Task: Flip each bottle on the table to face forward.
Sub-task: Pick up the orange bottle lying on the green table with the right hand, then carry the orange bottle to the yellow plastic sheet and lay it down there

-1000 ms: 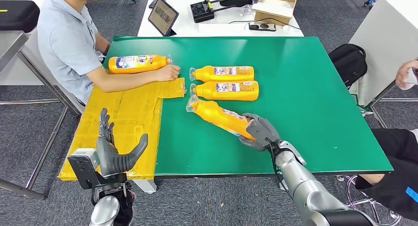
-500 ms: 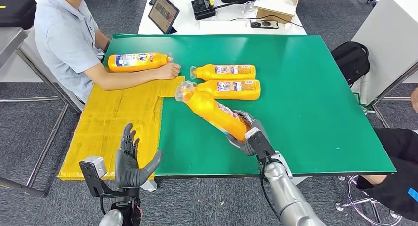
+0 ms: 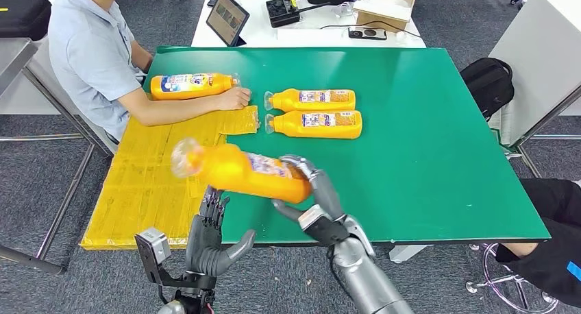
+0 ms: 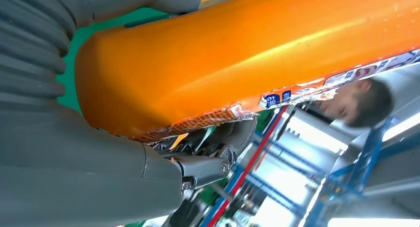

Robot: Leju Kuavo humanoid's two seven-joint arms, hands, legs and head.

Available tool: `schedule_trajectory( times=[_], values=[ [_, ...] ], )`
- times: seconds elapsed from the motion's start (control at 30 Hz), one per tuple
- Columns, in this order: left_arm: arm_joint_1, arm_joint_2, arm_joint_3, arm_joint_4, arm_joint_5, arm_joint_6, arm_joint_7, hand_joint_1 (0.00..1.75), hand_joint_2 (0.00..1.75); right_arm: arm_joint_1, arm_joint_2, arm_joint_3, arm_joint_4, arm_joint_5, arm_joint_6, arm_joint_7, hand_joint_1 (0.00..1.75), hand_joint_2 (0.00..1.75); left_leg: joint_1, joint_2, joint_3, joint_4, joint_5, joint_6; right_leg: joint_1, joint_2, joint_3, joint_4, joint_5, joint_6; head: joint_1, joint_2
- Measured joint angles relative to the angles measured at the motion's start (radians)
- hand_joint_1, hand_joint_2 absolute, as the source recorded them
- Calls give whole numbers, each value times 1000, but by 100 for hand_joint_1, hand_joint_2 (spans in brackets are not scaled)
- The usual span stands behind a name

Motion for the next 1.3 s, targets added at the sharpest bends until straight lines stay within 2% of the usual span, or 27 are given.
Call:
schedule_trajectory(
  times=[0.23, 0.47, 0.67, 0.93, 0.97, 1.07, 1.1, 1.13, 1.23, 1.27, 1.3],
  values=[
    [-9, 5, -7, -2, 3, 18, 1, 0, 175, 12, 52, 148, 36, 10, -31, -5, 175, 175, 0, 0, 0, 0, 0, 0, 0, 0, -1, 0, 0, 0, 0, 0],
    [-14, 5, -1, -13, 13, 35, -4, 0, 175, 14, 67, 214, 65, -9, -27, -5, 175, 175, 0, 0, -1, 0, 0, 0, 0, 0, -1, 0, 0, 0, 0, 0],
    [-8, -4, 10, -38, -6, 98, -51, 0, 175, 23, 85, 270, 108, -24, -23, -5, 175, 175, 0, 0, -1, 0, 0, 0, 0, 0, -2, 0, 0, 0, 0, 0],
    [10, -6, 23, -59, -9, 129, -76, 0, 175, 22, 98, 297, 142, -41, -21, -5, 175, 175, 0, 2, -1, 0, 0, 0, 0, 1, -2, 0, 0, -1, -1, 0],
    [12, -8, 25, -61, -1, 136, -79, 7, 175, 22, 100, 300, 148, -43, -19, -5, 175, 175, 0, 2, -1, 0, 0, 0, 0, 1, -2, 0, 0, -1, -1, 0],
    [16, -14, 34, -67, 32, 161, -89, 134, 175, 22, 104, 308, 164, -48, -16, -5, 174, 175, 0, 2, -1, 0, 0, 0, 0, 1, -3, 0, 0, -1, 0, 0],
    [16, -16, 38, -68, 40, 169, -92, 171, 175, 23, 105, 311, 169, -50, -16, -5, 171, 175, 0, 2, -1, 0, 0, 0, 0, 1, -3, 0, 0, -1, 0, 0],
    [17, -19, 43, -68, 50, 175, -94, 175, 175, 24, 106, 313, 173, -52, -15, -5, 128, 175, 0, 2, -1, 0, 0, 0, 0, 1, -3, 0, 0, -1, 0, 0],
    [16, -24, 52, -68, 85, 170, -92, 175, 175, 27, 108, 318, 185, -54, -17, -5, 0, 44, 0, 3, -1, 0, 0, 0, 0, 1, -3, 0, 0, -1, -1, 0],
    [15, -24, 54, -69, 100, 158, -85, 175, 175, 30, 108, 320, 188, -55, -19, -5, 0, 0, 0, 3, -1, 0, 0, 0, 0, 1, -3, 0, 0, -1, 0, 0],
    [14, -24, 57, -69, 118, 141, -75, 175, 175, 33, 108, 323, 190, -56, -20, -5, 0, 0, 0, 3, -1, 0, 0, 0, 0, 1, -3, 0, 0, -1, 0, 0]
  ],
)
